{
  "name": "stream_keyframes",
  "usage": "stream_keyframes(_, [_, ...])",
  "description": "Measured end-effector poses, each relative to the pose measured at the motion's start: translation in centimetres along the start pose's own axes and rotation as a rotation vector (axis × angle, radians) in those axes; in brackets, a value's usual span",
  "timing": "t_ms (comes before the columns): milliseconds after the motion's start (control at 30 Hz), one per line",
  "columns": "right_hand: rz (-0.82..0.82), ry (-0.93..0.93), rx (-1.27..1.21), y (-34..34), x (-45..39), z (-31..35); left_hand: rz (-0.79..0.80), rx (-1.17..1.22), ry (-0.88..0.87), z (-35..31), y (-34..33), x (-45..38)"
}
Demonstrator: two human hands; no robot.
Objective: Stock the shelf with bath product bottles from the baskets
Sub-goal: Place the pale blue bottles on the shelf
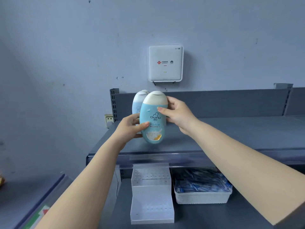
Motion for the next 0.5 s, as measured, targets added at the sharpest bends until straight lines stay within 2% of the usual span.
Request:
stream_keyframes(267, [-0.039,-0.037,0.034,-1.4,-3.8,-3.5,-0.019,-0.027,0.055,2.7,2.4,-3.3])
stream_keyframes(500, [-0.006,0.008,0.144,-2.6,-6.3,-4.6,-0.095,0.001,0.069,4.2,3.7,-4.9])
Point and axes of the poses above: each hand's wrist, its own x-axis away from the middle knuckle, its own y-axis out of the back of the hand, z = x × y, the point moved 7 cm from there along -x, towards the middle knuckle, and after that the axes turned 3 degrees about x, right-handed, at the moved point
